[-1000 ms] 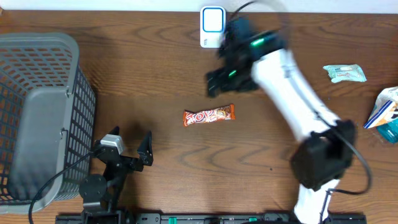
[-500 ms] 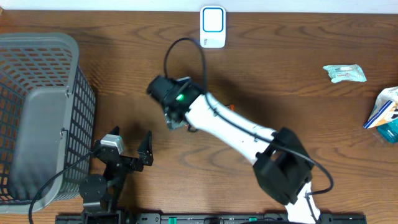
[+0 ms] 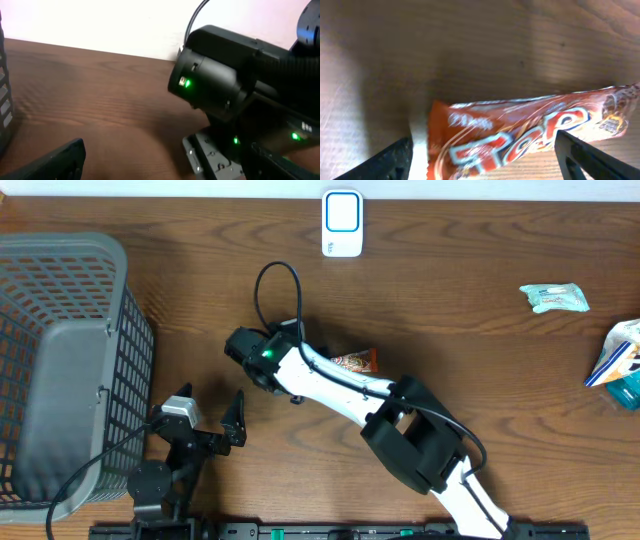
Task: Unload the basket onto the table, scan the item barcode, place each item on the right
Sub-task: 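Move the right gripper to the red Topp chocolate bar and grasp it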
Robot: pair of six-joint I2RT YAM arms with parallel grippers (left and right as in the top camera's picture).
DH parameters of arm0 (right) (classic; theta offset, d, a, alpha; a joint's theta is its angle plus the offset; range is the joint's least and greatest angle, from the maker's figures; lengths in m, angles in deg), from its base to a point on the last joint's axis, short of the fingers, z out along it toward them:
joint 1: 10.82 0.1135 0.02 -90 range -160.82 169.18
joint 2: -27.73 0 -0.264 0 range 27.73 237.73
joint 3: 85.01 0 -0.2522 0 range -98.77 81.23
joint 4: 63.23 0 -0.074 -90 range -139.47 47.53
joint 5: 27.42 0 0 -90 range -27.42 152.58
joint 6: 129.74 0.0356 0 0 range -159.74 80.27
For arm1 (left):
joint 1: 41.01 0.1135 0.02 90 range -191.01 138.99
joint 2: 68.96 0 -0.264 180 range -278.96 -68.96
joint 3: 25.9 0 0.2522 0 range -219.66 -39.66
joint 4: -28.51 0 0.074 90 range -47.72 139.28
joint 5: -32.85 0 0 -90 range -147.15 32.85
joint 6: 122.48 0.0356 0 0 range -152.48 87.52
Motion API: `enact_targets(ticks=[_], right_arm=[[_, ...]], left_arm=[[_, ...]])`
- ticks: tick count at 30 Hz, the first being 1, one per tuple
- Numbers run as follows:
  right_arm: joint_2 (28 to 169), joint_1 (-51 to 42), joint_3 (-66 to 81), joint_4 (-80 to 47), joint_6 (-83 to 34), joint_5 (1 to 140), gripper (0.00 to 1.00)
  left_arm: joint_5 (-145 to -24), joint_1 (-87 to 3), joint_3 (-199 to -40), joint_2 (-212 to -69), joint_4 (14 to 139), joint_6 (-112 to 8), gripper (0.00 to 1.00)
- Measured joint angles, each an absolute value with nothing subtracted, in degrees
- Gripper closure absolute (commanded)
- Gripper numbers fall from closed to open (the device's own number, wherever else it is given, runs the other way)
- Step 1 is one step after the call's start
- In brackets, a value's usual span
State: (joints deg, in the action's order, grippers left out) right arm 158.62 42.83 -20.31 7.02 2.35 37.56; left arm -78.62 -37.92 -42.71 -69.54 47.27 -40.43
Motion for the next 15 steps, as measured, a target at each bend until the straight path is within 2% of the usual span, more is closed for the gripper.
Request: enact_targets(ticks=[3, 5, 7, 9, 11, 13, 15], right_arm=[[158.73, 41.21, -20.31, 6.93, 3.16, 38.39, 0.2], [159.0, 40.14, -20.31, 6.87, 3.57, 39.97, 0.27], [159.1, 38.94, -20.59, 7.06, 3.81, 43.16, 0.44], [159.39, 37.76, -21.07, 7.59, 4.12, 46.81, 0.73], [159.67, 36.82, -21.42, 8.4, 4.21, 49.82, 0.92], [159.83, 36.1, -21.84, 9.18, 4.3, 51.37, 0.99], [159.87, 35.38, -22.1, 9.27, 3.14, 52.71, 0.99]], left_arm=[[-78.62, -37.92, -42.71, -69.54, 47.27, -40.43, 0.02], [-78.62, -37.92, -42.71, -69.54, 47.27, -40.43, 0.02], [-78.62, -37.92, -42.71, -69.54, 47.27, -40.43, 0.02], [-78.62, -37.92, -42.71, -69.54, 47.27, -40.43, 0.02], [-78.62, -37.92, -42.71, -69.54, 47.27, -40.43, 0.02], [-78.62, -37.92, -42.71, -69.54, 47.27, -40.41, 0.02], [-78.62, -37.92, -42.71, -69.54, 47.27, -40.43, 0.02]])
